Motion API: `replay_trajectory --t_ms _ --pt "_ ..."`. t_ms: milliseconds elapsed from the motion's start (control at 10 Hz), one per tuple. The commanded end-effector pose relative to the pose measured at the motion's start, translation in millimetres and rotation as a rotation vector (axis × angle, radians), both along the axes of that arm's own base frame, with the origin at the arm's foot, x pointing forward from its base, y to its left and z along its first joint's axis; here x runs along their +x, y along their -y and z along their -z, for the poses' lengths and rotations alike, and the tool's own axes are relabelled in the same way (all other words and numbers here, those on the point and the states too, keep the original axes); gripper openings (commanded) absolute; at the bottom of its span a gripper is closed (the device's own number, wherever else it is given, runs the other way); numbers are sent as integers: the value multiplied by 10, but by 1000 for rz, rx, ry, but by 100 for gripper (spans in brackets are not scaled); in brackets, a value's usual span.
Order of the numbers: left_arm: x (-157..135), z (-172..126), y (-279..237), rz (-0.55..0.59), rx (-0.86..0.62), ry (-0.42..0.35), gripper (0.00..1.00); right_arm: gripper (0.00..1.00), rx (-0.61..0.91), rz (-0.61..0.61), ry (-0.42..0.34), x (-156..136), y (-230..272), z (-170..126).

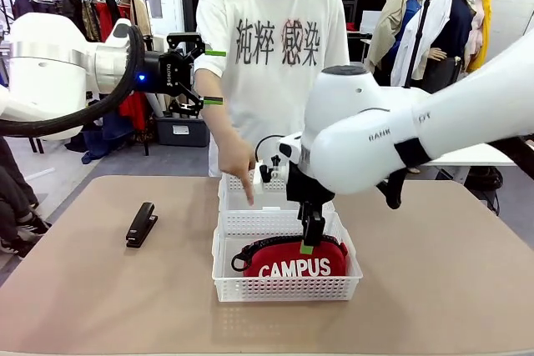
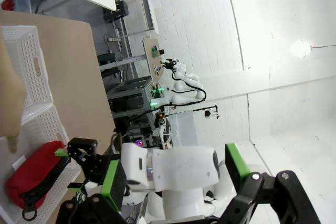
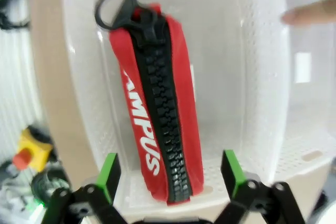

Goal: Distribute items into two baskets.
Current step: Pick up the Stapler that the person points to.

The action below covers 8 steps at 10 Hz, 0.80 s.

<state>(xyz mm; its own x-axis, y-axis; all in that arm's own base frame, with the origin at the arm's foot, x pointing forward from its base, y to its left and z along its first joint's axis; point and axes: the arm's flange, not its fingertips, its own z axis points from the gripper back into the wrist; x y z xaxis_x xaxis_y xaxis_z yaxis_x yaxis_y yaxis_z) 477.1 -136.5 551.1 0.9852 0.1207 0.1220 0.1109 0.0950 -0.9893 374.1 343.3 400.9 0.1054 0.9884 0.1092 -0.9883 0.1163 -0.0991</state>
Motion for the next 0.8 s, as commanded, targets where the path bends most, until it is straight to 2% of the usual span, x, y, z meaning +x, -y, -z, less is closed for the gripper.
replay_trajectory --t_ms 0,100,200,400,500,600,700 --pt "-2 -17 -5 2 0 0 100 100 98 196 -151 222 260 -342" --pt "-2 -17 -5 2 0 0 100 100 123 308 -218 295 366 -456" --pt "-2 -17 -5 2 0 0 100 100 157 368 -272 456 598 -558" --pt "-2 -17 -5 2 0 0 100 100 172 547 -362 561 904 -728" --pt "-2 -17 -5 2 0 0 100 100 176 675 -450 621 1122 -791" --pt "-2 -17 -5 2 0 0 100 100 237 777 -506 632 1309 -821" --pt "-2 -17 -5 2 0 0 100 100 297 844 -530 675 1526 -859"
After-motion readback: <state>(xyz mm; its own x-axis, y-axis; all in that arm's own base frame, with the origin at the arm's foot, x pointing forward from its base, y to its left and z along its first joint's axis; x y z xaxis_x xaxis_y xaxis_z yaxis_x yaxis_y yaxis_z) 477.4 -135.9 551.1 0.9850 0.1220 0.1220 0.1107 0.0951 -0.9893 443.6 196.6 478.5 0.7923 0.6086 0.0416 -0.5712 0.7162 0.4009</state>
